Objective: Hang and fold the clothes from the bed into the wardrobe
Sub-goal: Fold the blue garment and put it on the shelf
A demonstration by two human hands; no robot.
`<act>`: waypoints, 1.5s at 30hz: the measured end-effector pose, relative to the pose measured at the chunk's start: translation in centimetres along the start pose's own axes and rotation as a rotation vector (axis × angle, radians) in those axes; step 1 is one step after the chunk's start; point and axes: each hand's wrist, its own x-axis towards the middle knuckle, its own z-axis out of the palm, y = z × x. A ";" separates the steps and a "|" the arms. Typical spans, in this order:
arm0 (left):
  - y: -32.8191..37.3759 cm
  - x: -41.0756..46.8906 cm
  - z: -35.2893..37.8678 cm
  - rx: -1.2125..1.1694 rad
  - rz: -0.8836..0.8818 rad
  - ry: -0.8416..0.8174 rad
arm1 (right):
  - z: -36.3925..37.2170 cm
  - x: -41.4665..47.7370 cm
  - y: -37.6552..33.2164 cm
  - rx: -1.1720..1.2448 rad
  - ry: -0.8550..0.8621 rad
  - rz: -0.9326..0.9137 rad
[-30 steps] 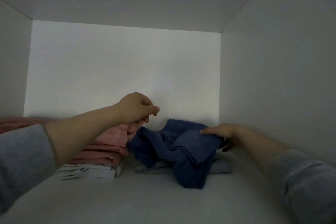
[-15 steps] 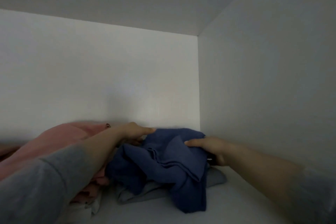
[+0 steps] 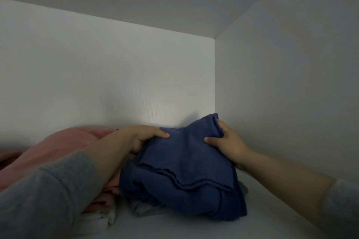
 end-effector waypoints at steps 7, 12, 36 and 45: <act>0.9 -2.1 1.6 -0.157 0.400 0.064 | -1.4 -0.4 -2.5 -0.146 0.077 -0.212; 1.4 -6.1 1.9 -0.023 0.820 0.340 | -3.2 -0.1 -5.9 -0.090 0.124 -0.383; -2.9 2.4 -2.2 0.276 0.466 0.620 | 2.4 7.0 4.7 -0.135 0.076 -0.168; -3.5 2.6 -1.4 0.555 0.169 0.608 | 1.8 7.1 5.4 -0.294 -0.108 0.177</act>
